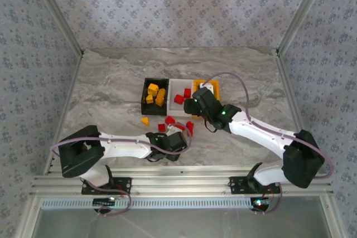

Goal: Sort the legos into containers by color

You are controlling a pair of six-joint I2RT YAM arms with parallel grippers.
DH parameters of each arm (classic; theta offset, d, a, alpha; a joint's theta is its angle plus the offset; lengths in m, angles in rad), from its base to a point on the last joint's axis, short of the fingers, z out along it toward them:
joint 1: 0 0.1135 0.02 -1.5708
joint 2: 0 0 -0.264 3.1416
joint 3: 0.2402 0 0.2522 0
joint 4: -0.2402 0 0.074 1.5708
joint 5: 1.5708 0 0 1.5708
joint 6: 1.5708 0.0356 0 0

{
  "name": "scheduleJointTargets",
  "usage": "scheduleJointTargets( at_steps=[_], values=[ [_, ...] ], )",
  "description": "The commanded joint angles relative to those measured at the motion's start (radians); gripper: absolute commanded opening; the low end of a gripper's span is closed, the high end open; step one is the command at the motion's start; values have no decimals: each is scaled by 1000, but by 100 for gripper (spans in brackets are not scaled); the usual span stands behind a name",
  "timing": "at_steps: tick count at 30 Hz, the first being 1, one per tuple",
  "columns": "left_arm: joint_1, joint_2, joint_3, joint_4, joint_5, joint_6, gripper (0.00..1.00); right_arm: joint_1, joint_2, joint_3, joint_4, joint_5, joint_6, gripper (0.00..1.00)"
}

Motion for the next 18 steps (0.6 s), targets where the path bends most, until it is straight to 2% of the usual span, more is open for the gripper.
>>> scheduleJointTargets(
  at_steps=[1,6,11,13,18],
  values=[
    [15,46,23,8,-29,28,62,7,-53,-34,16,39,27,77],
    [26,84,34,21,-12,41,47,7,-90,-71,4,54,36,77],
    [23,55,29,-10,-18,24,32,5,-136,-112,2,65,50,77],
    [9,14,27,-29,-31,13,28,5,-158,-133,-1,72,59,77],
    [-20,-114,81,-92,-38,9,28,3,-253,-225,-12,97,99,77]
  ],
)
